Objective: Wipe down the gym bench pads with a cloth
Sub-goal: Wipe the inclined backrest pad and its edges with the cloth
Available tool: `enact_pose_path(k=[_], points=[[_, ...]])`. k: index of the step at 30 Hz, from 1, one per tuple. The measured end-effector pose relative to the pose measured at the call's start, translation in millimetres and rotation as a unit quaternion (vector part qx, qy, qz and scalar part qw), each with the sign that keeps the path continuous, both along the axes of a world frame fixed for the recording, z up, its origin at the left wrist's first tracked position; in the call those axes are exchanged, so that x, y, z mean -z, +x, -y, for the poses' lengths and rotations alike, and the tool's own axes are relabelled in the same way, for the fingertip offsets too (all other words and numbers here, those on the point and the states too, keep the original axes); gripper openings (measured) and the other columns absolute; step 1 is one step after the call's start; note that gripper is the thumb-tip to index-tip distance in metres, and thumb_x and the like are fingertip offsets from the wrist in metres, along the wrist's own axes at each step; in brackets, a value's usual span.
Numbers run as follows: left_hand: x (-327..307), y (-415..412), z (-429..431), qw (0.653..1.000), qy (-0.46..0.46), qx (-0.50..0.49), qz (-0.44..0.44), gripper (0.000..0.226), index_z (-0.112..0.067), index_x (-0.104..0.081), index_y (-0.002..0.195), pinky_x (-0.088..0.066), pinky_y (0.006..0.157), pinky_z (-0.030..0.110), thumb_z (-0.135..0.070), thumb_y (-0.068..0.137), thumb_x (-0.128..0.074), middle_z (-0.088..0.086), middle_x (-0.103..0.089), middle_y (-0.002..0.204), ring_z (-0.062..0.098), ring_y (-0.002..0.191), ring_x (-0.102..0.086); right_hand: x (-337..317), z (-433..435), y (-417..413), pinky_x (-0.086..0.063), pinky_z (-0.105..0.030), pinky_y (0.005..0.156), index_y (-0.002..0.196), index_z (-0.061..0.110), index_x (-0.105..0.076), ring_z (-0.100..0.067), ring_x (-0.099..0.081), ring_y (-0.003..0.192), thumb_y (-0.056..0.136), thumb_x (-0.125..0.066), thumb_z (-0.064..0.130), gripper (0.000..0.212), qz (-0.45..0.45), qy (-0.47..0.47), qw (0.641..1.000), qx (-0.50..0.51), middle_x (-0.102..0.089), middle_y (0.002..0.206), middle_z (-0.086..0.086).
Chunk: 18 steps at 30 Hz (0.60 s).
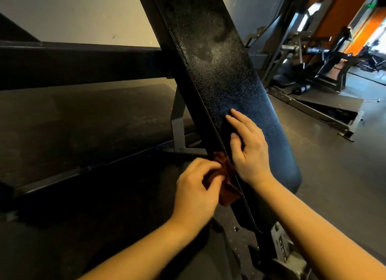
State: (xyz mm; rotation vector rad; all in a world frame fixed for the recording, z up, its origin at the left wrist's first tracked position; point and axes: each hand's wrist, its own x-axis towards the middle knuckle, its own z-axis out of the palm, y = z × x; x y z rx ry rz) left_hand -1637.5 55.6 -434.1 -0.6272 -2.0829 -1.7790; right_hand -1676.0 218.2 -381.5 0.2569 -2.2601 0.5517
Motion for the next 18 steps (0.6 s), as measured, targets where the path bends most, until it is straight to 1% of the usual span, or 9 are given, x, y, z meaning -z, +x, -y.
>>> enact_pose_path(k=[2, 3, 6, 8, 10, 12, 15, 16, 18], points=[[5, 2, 3, 0.999, -0.034, 0.022, -0.001, 0.02, -0.023, -0.073, 0.097, -0.054, 0.085, 0.033, -0.011, 0.082, -0.078, -0.015, -0.066, 0.095, 0.004, 0.093, -0.066, 0, 0, 0, -0.036, -0.036, 0.115, 0.136, 0.014, -0.063, -0.017, -0.047, 0.14, 0.094, -0.048, 0.016, 0.045, 0.001, -0.001, 1.0, -0.002, -0.053, 0.15, 0.001], [2, -7, 7, 0.999, -0.039, 0.009, -0.003, 0.019, -0.024, -0.072, 0.095, -0.054, 0.085, 0.033, -0.012, 0.081, -0.077, -0.014, -0.067, 0.093, 0.004, 0.092, -0.066, 0, 0, 1, -0.036, -0.036, 0.115, 0.136, 0.014, -0.063, -0.017, -0.047, 0.14, 0.094, -0.048, 0.016, 0.045, 0.003, -0.001, 1.0, -0.003, -0.053, 0.15, 0.0], [-24, -48, 20, 0.997, 0.025, -0.076, 0.016, 0.016, -0.023, -0.069, 0.093, -0.053, 0.08, 0.024, -0.011, 0.084, -0.075, -0.011, -0.068, 0.088, 0.0, 0.085, -0.065, 0, -1, 0, -0.035, -0.037, 0.116, 0.137, 0.014, -0.062, -0.017, -0.047, 0.14, 0.095, -0.048, 0.016, 0.044, 0.003, 0.002, 1.0, -0.005, -0.053, 0.15, 0.0], [-32, -49, 15, 0.994, 0.051, -0.09, 0.016, 0.015, -0.022, -0.069, 0.095, -0.051, 0.078, 0.019, -0.013, 0.086, -0.077, -0.011, -0.069, 0.089, 0.002, 0.087, -0.066, 0, -2, 0, -0.034, -0.035, 0.116, 0.138, 0.015, -0.062, -0.016, -0.046, 0.141, 0.096, -0.05, 0.014, 0.044, 0.004, 0.0, 1.0, -0.007, -0.053, 0.15, 0.0], [-16, -21, -3, 0.997, 0.046, -0.06, 0.025, 0.019, -0.024, -0.069, 0.098, -0.053, 0.082, 0.024, -0.012, 0.086, -0.077, -0.012, -0.07, 0.092, 0.005, 0.09, -0.067, 0, -3, -2, -0.033, -0.035, 0.117, 0.137, 0.015, -0.062, -0.016, -0.045, 0.141, 0.095, -0.051, 0.012, 0.043, 0.008, -0.005, 1.0, -0.014, -0.053, 0.15, 0.0], [14, 21, -18, 0.999, 0.016, 0.005, 0.05, 0.023, -0.025, -0.07, 0.099, -0.054, 0.086, 0.031, -0.01, 0.083, -0.077, -0.013, -0.07, 0.096, 0.006, 0.094, -0.067, 1, -6, -3, -0.035, -0.037, 0.116, 0.137, 0.015, -0.063, -0.016, -0.046, 0.141, 0.096, -0.051, 0.013, 0.042, 0.008, -0.007, 1.0, -0.016, -0.053, 0.15, 0.0], [35, 57, -21, 0.994, -0.039, 0.07, 0.069, 0.024, -0.026, -0.07, 0.095, -0.054, 0.086, 0.029, -0.01, 0.079, -0.077, -0.016, -0.07, 0.094, 0.001, 0.091, -0.067, 2, -7, -3, -0.033, -0.035, 0.117, 0.137, 0.014, -0.062, -0.016, -0.045, 0.141, 0.097, -0.05, 0.014, 0.042, 0.01, -0.003, 1.0, -0.022, -0.053, 0.15, -0.001], [32, 50, -20, 0.994, -0.029, 0.064, 0.078, 0.022, -0.025, -0.07, 0.093, -0.053, 0.084, 0.026, -0.008, 0.079, -0.076, -0.015, -0.07, 0.09, 0.0, 0.088, -0.067, 2, -7, -3, -0.032, -0.033, 0.118, 0.137, 0.014, -0.062, -0.017, -0.045, 0.141, 0.098, -0.049, 0.015, 0.042, 0.011, -0.002, 1.0, -0.027, -0.053, 0.15, -0.002], [15, 19, -14, 0.995, 0.024, 0.005, 0.1, 0.021, -0.023, -0.07, 0.09, -0.051, 0.079, 0.023, -0.005, 0.082, -0.076, -0.01, -0.071, 0.085, 0.001, 0.083, -0.066, 2, -7, -2, -0.031, -0.032, 0.118, 0.138, 0.013, -0.062, -0.018, -0.045, 0.141, 0.098, -0.048, 0.017, 0.042, 0.013, 0.004, 1.0, -0.028, -0.053, 0.15, -0.003]])
